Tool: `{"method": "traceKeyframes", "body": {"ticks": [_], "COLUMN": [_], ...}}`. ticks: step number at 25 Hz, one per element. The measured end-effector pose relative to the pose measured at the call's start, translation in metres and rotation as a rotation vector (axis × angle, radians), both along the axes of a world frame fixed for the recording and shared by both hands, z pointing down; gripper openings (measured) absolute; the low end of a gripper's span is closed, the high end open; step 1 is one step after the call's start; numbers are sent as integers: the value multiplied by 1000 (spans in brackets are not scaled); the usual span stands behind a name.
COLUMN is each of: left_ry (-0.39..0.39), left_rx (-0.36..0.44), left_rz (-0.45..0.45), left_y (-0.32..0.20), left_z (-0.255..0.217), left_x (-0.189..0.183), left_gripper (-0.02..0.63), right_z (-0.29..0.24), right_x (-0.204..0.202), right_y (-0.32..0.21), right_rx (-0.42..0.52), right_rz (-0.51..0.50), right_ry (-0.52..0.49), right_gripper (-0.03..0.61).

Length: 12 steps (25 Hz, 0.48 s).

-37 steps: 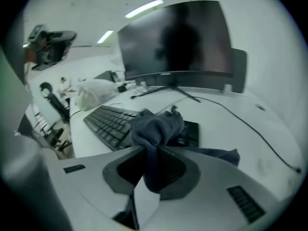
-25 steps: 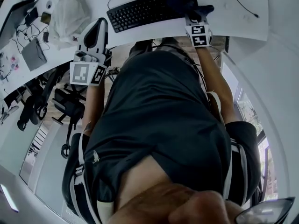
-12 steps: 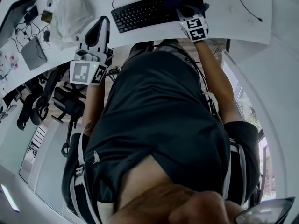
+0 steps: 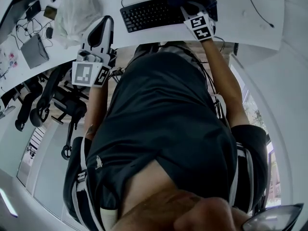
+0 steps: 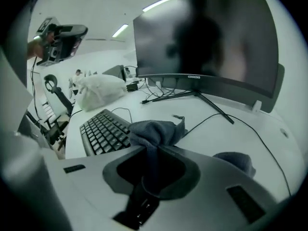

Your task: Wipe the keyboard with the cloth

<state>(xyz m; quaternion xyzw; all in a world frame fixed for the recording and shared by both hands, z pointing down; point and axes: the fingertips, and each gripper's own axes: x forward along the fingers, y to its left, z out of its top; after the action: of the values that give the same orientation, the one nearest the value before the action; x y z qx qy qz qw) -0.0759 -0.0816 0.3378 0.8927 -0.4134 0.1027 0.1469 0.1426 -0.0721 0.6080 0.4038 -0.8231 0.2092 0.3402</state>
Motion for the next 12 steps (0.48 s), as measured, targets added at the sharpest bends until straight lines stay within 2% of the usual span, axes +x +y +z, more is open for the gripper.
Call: {"method": "traceKeyframes", "body": {"ticks": [1,4,6,7,8,10,11,12], "left_ry": [-1,1,3,4,5,8,8,8], "left_rx": [5,14,12,8,3,-2,0,6], "left_rz": [3,-2,-12,-15,-14,-5,2,9], "left_y": [-1,-2,-2,-1,0,2,2,2], "left_z": [-2,-6,-5,-4,-2,0,0,-1], "left_x": [0,-5,-10,-12,-11,-7,-4,-1], "left_gripper": [5,5,5,5,5,5,5,5], "right_z": [0,-1,-2,-2,-2,0,1,1], "right_x": [5,74,101,93,71,19,6,8], "right_y": [-1,-8,-6,-3,1,13,18,18], "right_rx": [-11,-21,-12,-13,-17,-22,-20,-18], "right_rz": [15,270,373,358,293,100,37,30], "right_ry": [-3,51,94,82,55,17,18,28], "right_gripper": [63,63,63,63,63,63,63,63]}}
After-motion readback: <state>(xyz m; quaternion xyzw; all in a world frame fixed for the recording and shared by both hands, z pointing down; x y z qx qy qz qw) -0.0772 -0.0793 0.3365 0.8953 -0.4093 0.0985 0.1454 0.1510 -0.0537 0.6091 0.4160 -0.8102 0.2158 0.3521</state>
